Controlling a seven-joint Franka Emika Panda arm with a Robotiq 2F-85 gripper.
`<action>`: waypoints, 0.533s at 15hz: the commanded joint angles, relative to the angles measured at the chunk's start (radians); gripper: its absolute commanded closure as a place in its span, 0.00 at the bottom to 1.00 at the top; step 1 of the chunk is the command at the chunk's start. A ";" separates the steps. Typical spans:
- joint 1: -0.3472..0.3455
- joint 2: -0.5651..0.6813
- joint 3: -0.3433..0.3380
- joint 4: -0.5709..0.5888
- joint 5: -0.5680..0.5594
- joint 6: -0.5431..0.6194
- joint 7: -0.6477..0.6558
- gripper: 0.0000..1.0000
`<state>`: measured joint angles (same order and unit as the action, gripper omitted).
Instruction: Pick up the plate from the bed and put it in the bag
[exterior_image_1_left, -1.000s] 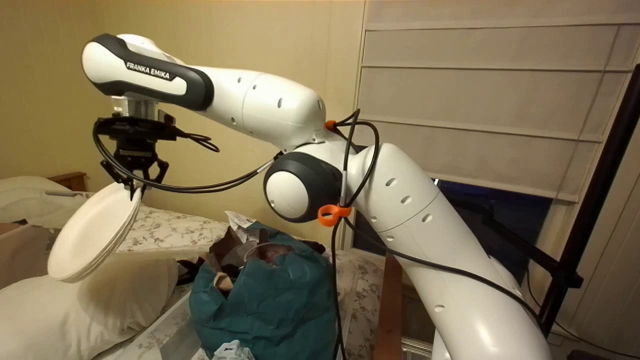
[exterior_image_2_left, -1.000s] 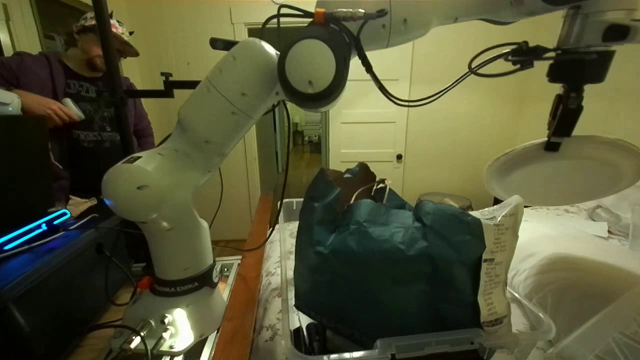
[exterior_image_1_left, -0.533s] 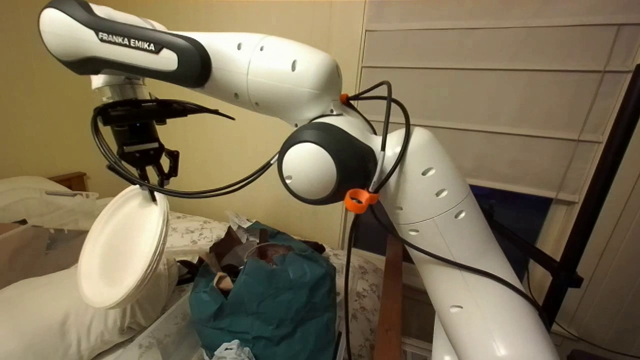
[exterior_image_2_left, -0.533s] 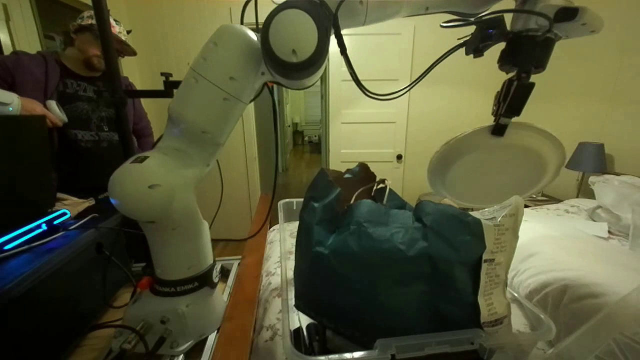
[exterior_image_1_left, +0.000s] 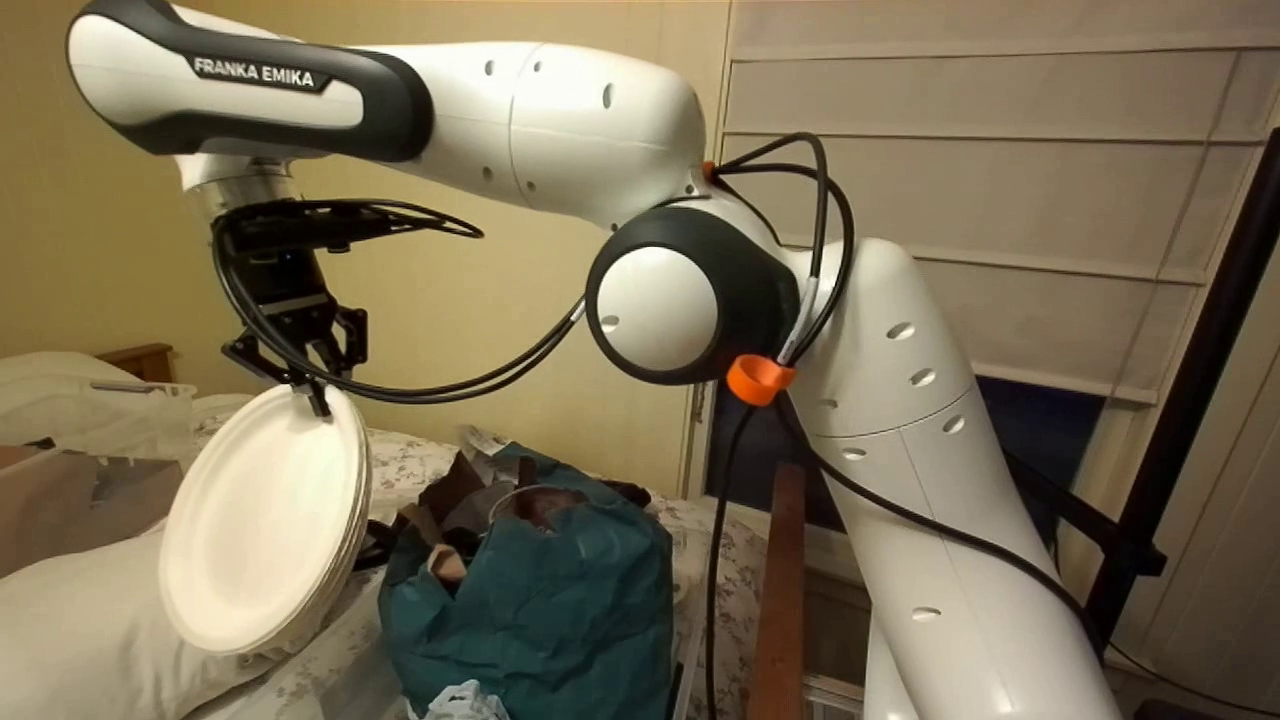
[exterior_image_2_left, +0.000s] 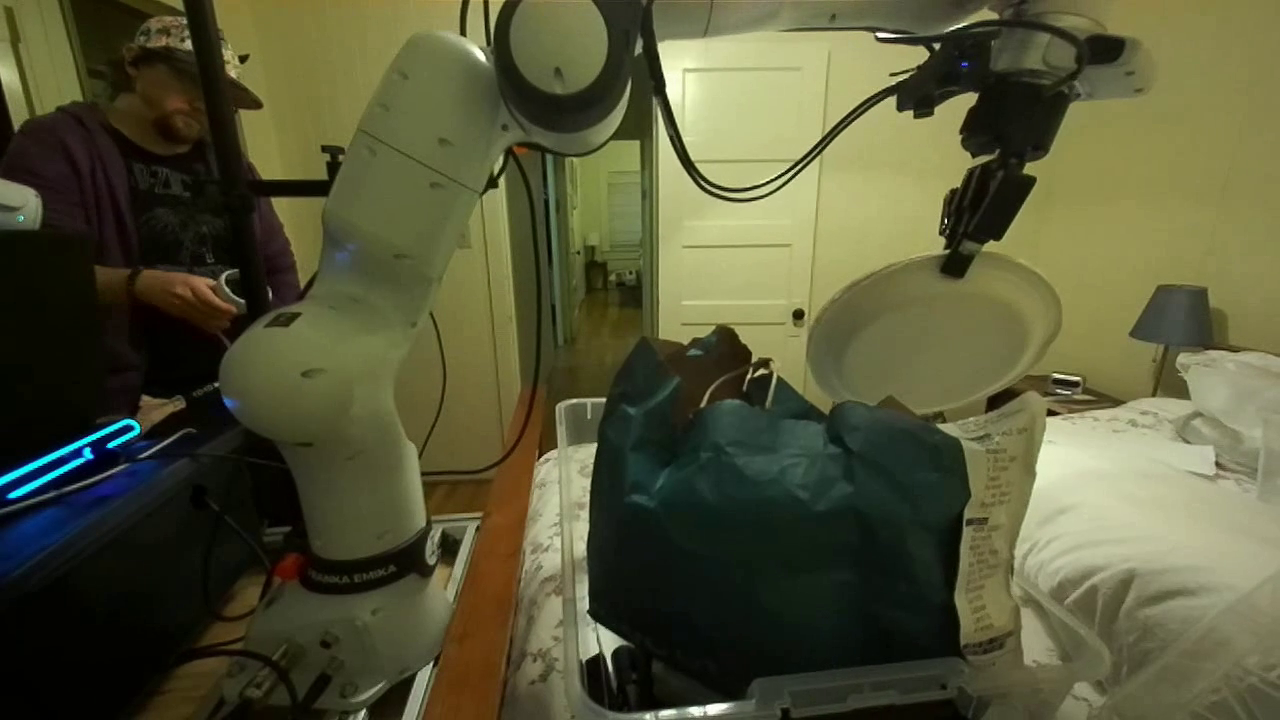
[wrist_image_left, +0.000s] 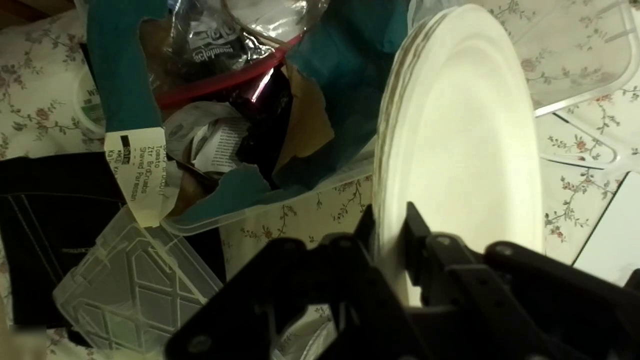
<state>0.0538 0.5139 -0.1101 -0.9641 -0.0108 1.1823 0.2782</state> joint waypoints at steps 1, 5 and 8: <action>0.005 0.034 -0.006 0.039 -0.002 -0.025 0.033 0.96; 0.032 -0.031 0.003 -0.083 -0.012 -0.069 0.043 0.96; 0.049 -0.101 0.006 -0.208 -0.021 -0.080 0.014 0.96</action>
<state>0.0839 0.5124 -0.1084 -1.0246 -0.0088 1.1143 0.3077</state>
